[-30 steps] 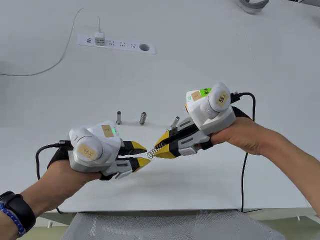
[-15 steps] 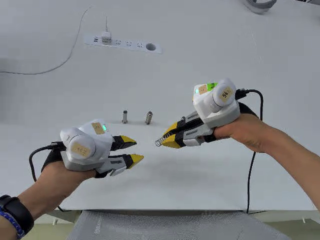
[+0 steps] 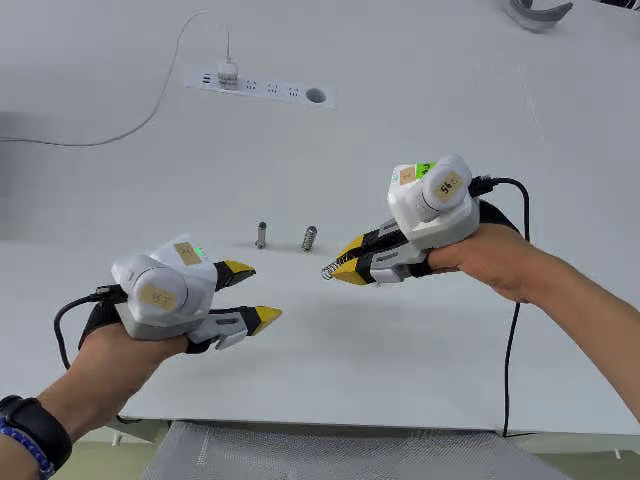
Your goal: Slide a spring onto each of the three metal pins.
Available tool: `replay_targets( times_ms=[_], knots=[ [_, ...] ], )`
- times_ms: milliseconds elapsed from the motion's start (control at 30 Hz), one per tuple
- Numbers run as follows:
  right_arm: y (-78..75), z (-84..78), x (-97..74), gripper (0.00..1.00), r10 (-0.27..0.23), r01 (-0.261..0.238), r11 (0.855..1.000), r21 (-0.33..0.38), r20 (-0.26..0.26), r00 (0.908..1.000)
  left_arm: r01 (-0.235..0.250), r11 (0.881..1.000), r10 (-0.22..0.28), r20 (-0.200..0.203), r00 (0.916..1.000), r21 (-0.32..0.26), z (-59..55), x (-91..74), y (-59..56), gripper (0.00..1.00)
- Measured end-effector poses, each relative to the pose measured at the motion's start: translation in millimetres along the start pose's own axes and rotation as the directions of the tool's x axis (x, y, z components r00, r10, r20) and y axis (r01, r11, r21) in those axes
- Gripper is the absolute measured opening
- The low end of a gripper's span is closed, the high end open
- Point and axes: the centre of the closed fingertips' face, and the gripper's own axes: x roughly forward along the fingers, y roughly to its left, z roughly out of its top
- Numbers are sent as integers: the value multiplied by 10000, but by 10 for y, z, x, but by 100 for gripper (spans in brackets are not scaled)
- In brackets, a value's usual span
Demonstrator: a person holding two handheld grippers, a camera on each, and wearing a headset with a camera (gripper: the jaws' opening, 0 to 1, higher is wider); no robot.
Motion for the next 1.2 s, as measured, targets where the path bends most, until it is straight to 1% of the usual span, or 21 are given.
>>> replay_targets(
  times_ms=[333,433,500,667,767,1033,1167,1200],
  knots=[
    [-77,2,85,12,27,-29,10000,-92,-215,9998,-504,9978,501,-63,9987,-432,-87,-44,170,44],
    [-123,-7,113,12,-15,11,9999,-134,-297,9996,-654,9961,651,-72,9979,-587,-119,-42,223,46],
    [-130,10,119,12,-61,57,9999,-138,-297,9995,-687,9955,681,-111,9976,-655,-141,-36,243,47],
    [-212,43,165,12,-177,171,9997,-172,-334,9993,-896,9923,879,-229,9959,-851,-196,-47,307,51],
    [-285,67,197,12,-271,264,9995,-183,-370,9989,-1098,9888,1074,-294,9938,-1010,-244,-63,378,53],
    [-424,186,289,12,-424,416,9989,-194,-433,9982,-1540,9796,1509,-332,9880,-1294,-303,-122,538,58],
    [-452,236,348,12,-537,527,9984,-217,-495,9973,-1674,9755,1643,-339,9858,-1426,-313,-150,573,59],
    [-495,252,363,12,-508,498,9985,-211,-494,9975,-1712,9743,1677,-362,9852,-1463,-319,-156,578,60]
  ],
)
